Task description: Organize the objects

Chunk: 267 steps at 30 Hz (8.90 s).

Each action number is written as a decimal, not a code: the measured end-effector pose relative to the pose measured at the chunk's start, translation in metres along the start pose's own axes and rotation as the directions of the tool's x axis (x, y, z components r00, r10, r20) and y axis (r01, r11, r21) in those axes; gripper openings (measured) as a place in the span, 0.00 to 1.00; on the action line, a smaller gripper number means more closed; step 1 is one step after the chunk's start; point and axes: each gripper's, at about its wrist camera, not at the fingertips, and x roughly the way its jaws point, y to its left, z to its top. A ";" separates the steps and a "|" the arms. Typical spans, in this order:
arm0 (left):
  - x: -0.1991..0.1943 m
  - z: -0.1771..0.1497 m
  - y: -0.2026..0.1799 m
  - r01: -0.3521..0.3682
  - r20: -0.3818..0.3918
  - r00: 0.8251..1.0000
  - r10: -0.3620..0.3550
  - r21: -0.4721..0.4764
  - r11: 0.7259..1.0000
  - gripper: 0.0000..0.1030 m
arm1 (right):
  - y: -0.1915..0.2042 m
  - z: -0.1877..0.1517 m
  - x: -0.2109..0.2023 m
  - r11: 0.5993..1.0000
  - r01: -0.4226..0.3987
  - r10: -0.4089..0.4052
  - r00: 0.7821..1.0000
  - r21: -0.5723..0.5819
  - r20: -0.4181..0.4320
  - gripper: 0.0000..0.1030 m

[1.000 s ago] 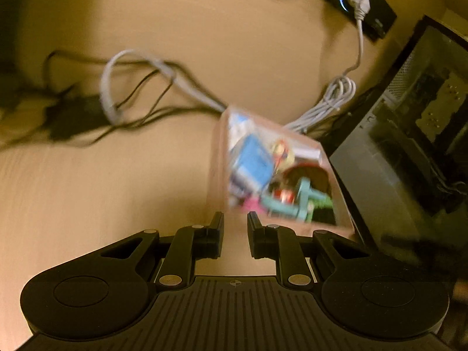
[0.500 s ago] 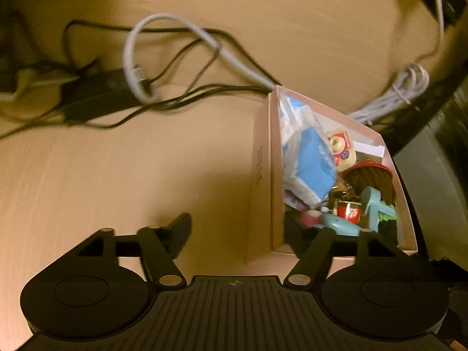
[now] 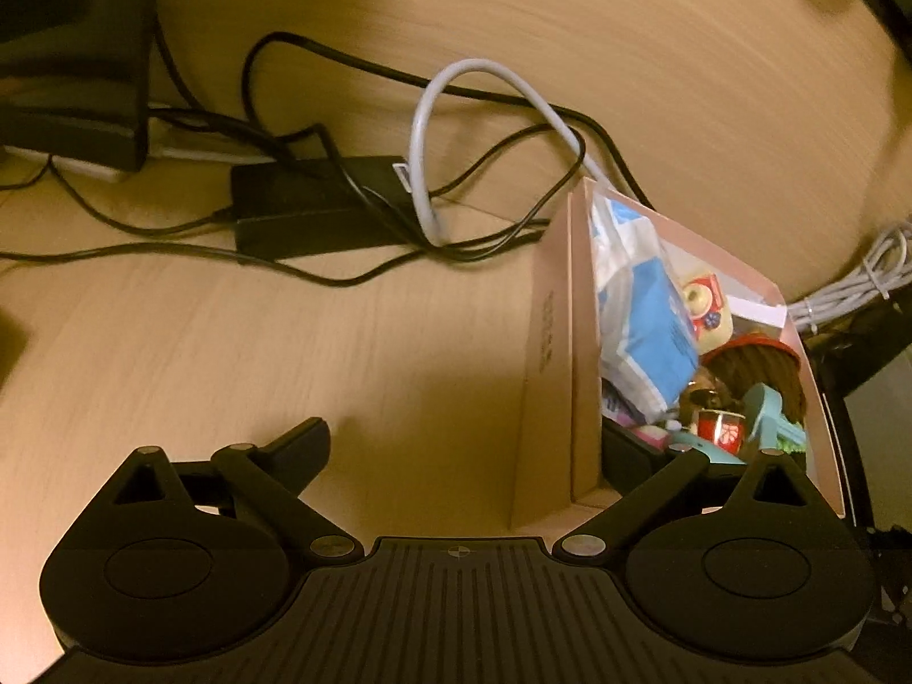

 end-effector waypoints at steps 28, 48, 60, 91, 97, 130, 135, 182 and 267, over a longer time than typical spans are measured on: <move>-0.111 -0.145 0.011 0.090 -0.002 0.996 -0.094 0.280 0.956 0.95 | 0.027 -0.098 -0.098 0.924 0.153 -0.109 0.984 0.350 -0.144 0.98; -0.079 -0.181 -0.016 -0.154 0.218 0.972 0.092 0.290 0.944 0.97 | 0.027 -0.119 -0.077 0.981 0.017 -0.014 1.000 0.194 -0.019 1.00; -0.068 -0.172 -0.021 -0.161 0.237 0.967 0.095 0.275 0.948 0.97 | 0.024 -0.105 -0.049 0.980 0.018 -0.035 0.996 0.196 0.081 1.00; -0.067 -0.172 -0.020 -0.160 0.237 0.967 0.095 0.274 0.948 0.97 | 0.023 -0.105 -0.049 0.981 0.017 -0.033 0.996 0.196 0.082 1.00; -0.067 -0.172 -0.020 -0.161 0.237 0.967 0.096 0.275 0.948 0.97 | 0.023 -0.105 -0.049 0.981 0.017 -0.033 0.996 0.195 0.082 1.00; -0.067 -0.172 -0.020 -0.161 0.237 0.967 0.095 0.276 0.948 0.97 | 0.023 -0.104 -0.049 0.981 0.017 -0.033 0.996 0.195 0.081 1.00; -0.066 -0.172 -0.020 -0.162 0.237 0.967 0.096 0.277 0.947 0.97 | 0.023 -0.104 -0.049 0.981 0.017 -0.033 0.996 0.195 0.081 1.00; -0.066 -0.172 -0.019 -0.160 0.236 0.967 0.094 0.278 0.947 0.97 | 0.022 -0.105 -0.049 0.981 0.016 -0.033 0.996 0.195 0.082 1.00; -0.066 -0.171 -0.016 -0.154 0.235 0.968 0.088 0.281 0.947 0.98 | 0.022 -0.105 -0.049 0.981 0.016 -0.032 0.996 0.194 0.082 1.00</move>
